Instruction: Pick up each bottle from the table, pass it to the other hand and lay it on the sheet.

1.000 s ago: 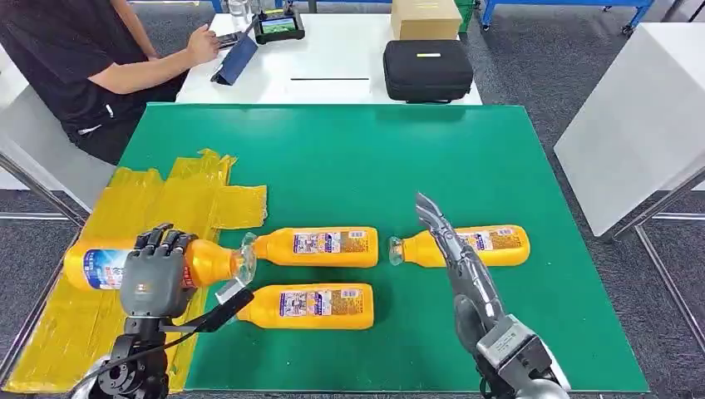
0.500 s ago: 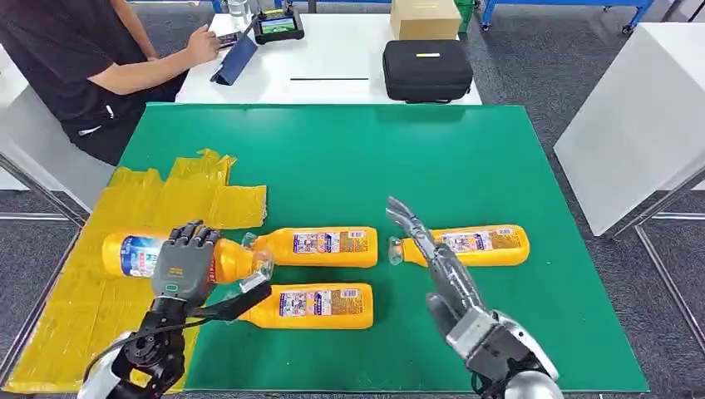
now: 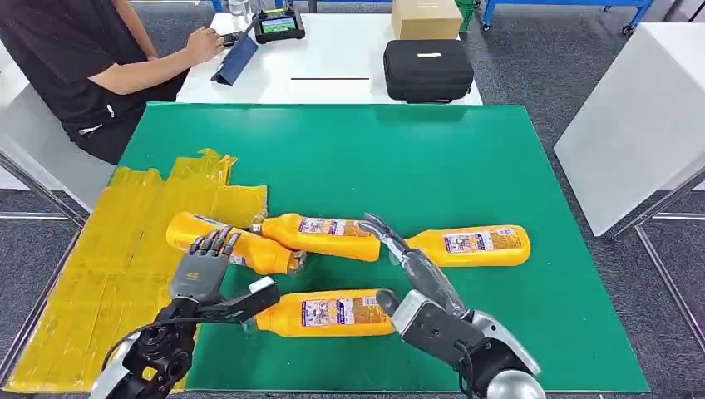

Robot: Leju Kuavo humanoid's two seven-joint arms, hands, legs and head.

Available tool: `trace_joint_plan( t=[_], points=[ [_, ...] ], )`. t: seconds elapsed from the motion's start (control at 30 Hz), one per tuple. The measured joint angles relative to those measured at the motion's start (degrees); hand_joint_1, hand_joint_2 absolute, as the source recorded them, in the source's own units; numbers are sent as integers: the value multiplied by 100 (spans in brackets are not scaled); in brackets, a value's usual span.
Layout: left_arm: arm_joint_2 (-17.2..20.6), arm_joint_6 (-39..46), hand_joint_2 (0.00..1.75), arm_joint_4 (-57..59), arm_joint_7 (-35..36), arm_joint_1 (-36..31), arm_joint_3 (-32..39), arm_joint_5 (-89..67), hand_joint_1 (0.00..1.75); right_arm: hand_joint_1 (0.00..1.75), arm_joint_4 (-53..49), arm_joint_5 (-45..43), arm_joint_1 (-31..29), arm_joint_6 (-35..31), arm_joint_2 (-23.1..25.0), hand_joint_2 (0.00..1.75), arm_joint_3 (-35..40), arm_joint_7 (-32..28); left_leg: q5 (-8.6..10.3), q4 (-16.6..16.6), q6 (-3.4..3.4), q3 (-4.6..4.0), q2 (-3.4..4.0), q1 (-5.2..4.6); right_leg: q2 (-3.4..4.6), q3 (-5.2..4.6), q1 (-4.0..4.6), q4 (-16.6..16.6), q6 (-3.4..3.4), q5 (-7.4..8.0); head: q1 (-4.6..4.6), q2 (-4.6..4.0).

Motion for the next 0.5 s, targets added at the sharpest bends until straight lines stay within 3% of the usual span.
trace_joint_plan(
  t=[0.03, 0.3, 0.5],
  points=[
    [0, -16, 0, 2, -4, -5, 0, 44, 0, 0, 15, 31, -2, 0, -4, 175, 0, 36, 0, 0, 0, 0, 0, 0, 0, 0, 0, 0, 0, 0, 2, 0],
    [-2, 46, 0, -228, -66, -10, 64, 1436, 0, 0, 315, 831, -50, 59, -13, 175, -11, 639, 0, 0, 0, -4, 1, 4, 0, -1, 1, 1, 0, 0, 2, 0],
    [-162, 1113, 0, -1290, -556, 347, 660, 3947, 0, 0, 759, 1434, -147, 201, 9, 175, -4, 870, 0, 0, 0, -4, 0, 4, 0, -1, 1, 1, 0, 0, 0, 0]
  ],
)
